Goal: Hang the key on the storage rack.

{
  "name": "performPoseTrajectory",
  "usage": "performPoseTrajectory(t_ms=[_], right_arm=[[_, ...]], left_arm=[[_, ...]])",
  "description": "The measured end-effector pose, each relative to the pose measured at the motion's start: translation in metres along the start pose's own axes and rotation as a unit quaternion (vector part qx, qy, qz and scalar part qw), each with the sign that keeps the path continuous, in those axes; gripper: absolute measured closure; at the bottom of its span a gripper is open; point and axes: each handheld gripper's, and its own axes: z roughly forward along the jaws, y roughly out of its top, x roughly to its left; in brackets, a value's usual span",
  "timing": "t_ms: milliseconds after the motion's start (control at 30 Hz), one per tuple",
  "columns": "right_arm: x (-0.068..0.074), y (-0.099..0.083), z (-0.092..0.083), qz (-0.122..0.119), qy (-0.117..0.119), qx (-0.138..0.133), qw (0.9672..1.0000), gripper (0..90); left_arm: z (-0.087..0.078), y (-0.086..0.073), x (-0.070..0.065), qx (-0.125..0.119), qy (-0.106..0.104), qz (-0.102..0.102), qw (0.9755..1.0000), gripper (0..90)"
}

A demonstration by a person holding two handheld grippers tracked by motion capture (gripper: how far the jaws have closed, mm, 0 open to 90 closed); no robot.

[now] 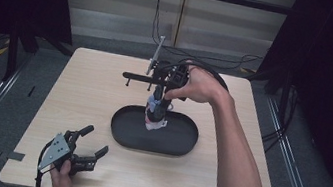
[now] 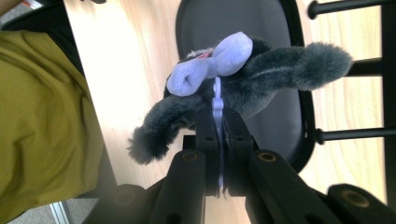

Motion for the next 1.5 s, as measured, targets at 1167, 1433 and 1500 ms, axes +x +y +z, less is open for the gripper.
performPoseTrajectory(t_ms=[1167,1433,1500], right_arm=[[-0.053,0.015,0.011,0.023,0.006,0.001,0.9997,86.9],[-0.055,0.012,0.011,0.022,0.002,0.008,0.9997,86.8],[-0.056,0.012,0.011,0.023,0.002,0.008,0.9997,86.7]], left_arm=[[-0.001,0.000,0.000,-0.001,-0.002,0.002,1.0000,15.3],[-0.001,0.000,-0.001,-0.001,-0.003,0.002,1.0000,15.3],[-0.001,0.000,-0.001,-0.001,-0.003,0.002,1.0000,15.3]])
